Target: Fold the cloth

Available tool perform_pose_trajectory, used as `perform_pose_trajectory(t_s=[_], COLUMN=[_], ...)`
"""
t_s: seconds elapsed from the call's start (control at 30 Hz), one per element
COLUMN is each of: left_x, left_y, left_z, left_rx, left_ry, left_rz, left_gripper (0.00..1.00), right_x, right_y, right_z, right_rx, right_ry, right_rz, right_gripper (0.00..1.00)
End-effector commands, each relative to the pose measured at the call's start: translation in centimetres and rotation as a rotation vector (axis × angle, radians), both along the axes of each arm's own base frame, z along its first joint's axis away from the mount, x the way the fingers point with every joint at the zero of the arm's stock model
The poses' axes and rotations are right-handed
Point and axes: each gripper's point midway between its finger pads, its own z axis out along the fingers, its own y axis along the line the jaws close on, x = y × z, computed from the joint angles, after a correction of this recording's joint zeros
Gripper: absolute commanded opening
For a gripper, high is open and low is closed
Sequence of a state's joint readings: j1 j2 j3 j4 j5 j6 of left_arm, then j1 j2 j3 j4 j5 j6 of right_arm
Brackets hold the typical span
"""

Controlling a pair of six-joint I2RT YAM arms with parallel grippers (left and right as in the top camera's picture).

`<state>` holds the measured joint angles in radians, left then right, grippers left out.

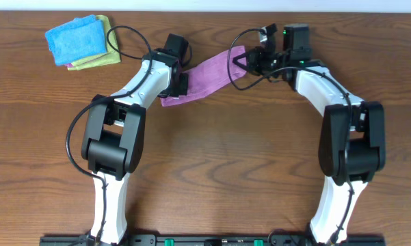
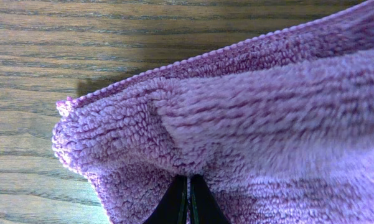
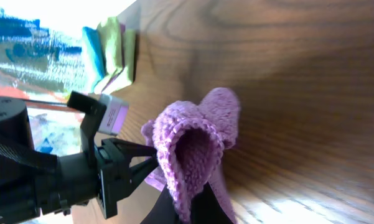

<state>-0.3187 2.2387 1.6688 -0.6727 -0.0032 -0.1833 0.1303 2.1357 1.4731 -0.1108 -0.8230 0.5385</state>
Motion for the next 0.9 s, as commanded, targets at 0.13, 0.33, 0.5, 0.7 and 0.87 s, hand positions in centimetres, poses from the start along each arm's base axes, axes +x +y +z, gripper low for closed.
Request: perform_pose_trajectory(t_s=[0.13,0.33,0.5,0.7,0.87], left_x=[-1.4,-1.4,-1.4,-1.3,-1.3], left_y=[-0.5,-0.5,-0.5,-0.7,-0.7], left_z=[-2.9,-2.9,-2.9,-2.9,-2.9], left_rx=[-0.022,-0.023,-0.025,-0.035,-0.037], left_ry=[0.087,0.087,0.087,0.084,0.081], left_rz=[-0.008,-0.007,-0.004,0.005,0.009], left_gripper=[0.06,0.06,0.06,0.06,0.06], right_x=[-1.5,-0.8,-0.3,0.0,-0.6], right_y=[4.5,5.3,5.4,5.7,6.8], right_z=[1.4,2.7,3.6,4.4,4.3], right_rx=[0.021,0.062,0.086,0.113,0.108], right_ry=[-0.032,-0.062,-0.088,-0.1,-0.103], right_rz=[0.088,0.071,0.058,0.056,0.082], right_gripper=[0.01,0.01,0.02,0.02,0.02])
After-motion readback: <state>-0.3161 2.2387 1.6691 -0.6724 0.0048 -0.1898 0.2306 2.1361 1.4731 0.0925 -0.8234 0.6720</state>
